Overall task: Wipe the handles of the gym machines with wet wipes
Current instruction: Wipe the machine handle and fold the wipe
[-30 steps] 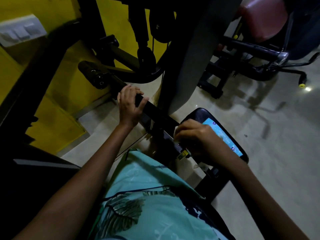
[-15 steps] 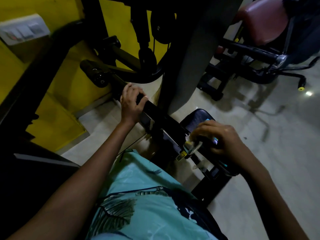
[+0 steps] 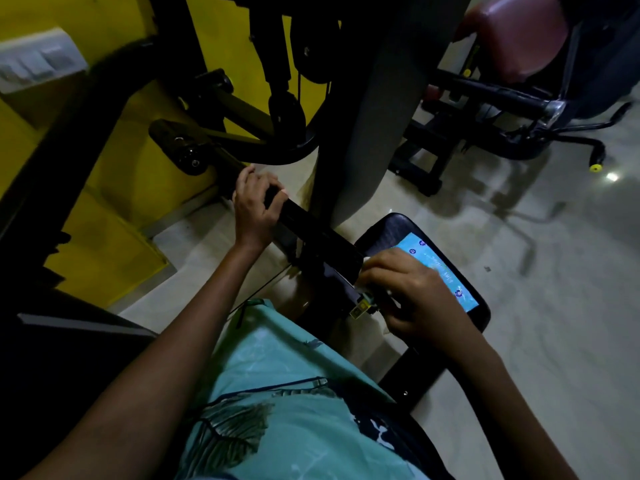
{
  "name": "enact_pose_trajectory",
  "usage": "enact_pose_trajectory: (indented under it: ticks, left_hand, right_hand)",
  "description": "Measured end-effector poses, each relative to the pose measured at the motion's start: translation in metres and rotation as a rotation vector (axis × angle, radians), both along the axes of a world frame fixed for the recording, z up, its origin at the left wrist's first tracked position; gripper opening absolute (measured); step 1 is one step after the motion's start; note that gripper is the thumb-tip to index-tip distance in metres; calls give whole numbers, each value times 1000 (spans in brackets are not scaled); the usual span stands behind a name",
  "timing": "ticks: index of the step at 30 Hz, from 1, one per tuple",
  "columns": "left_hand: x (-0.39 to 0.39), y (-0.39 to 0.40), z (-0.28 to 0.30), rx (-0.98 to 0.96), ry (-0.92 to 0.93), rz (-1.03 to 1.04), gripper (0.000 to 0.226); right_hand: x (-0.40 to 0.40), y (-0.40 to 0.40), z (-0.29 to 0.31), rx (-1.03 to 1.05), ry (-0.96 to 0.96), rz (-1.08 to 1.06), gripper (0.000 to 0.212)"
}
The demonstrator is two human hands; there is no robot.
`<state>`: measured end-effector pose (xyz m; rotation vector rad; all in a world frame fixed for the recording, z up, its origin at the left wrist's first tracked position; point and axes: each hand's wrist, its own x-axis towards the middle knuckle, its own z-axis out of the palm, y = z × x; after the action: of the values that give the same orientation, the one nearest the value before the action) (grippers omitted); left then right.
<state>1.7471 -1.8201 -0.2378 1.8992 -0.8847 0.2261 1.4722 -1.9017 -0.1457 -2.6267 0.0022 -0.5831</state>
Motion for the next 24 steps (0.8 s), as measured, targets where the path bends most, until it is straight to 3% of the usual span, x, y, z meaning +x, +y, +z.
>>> enact_pose_trajectory:
  ticks: [2,4,11,16,21,23,24]
  left_hand:
    - [1,1,0,4,-9,1,37]
    - [1,2,0,0,-12,8,38]
    - [0,0,-1,-6,2,10,39]
    - [-3,-1,0,-23,30,7,38]
    - [-2,-1,0,-23,30,-1,37]
    - [-2,-1,0,-25,43,-8,37]
    - [-1,-1,-1,-26,53,-10,37]
  right_hand:
    - [-1,-4,1,85,-11,8,21]
    - [-1,-9,-1,295,-68,-81,18]
    - [-5,7,-20,1441,2,-649,24]
    - [-2,30,-22,2161,30,-557,30]
    - [-15,44,-1,2353,74,-490,21]
    - [-21,45,9,2296,-49,-507,19]
    - [-24,42,8,2170,-137,-569,12]
